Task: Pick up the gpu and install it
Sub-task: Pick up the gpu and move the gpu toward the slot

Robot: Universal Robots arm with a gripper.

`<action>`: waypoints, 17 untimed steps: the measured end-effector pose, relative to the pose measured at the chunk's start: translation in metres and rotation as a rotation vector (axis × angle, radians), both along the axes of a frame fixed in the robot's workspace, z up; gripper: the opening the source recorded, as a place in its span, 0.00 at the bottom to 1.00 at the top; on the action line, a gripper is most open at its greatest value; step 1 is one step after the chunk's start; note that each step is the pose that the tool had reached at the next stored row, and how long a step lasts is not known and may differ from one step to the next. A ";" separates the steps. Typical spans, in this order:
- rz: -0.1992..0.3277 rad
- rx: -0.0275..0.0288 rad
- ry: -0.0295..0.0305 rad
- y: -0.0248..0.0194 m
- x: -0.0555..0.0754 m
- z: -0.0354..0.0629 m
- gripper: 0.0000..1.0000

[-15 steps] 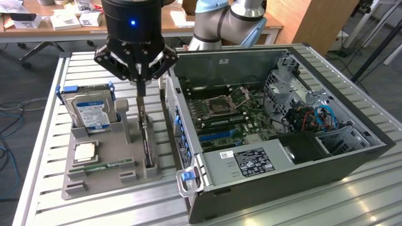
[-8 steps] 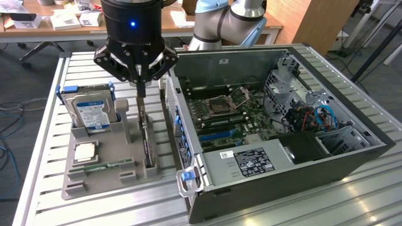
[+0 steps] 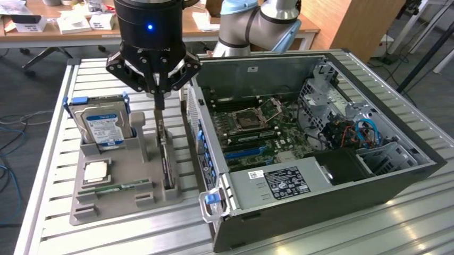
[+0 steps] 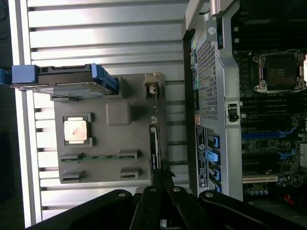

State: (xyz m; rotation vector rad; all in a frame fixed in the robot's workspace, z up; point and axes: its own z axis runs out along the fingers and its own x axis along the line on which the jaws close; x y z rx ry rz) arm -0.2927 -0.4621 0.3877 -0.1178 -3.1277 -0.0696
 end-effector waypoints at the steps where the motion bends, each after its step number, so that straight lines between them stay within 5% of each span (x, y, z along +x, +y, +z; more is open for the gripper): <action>1: 0.000 0.0000 0.0000 0.0000 0.000 0.0000 0.10; 5: 0.000 0.0000 0.0000 0.0000 0.000 0.0000 0.17; 8: 0.000 0.0000 0.0001 0.0000 0.000 0.0000 0.29; 9: 0.000 0.0000 0.0001 0.0000 0.000 0.0000 0.41; 13: 0.000 0.0000 0.0000 0.0000 0.000 0.0000 0.53; 17: 0.000 0.0000 0.0000 0.0000 0.000 0.0000 0.53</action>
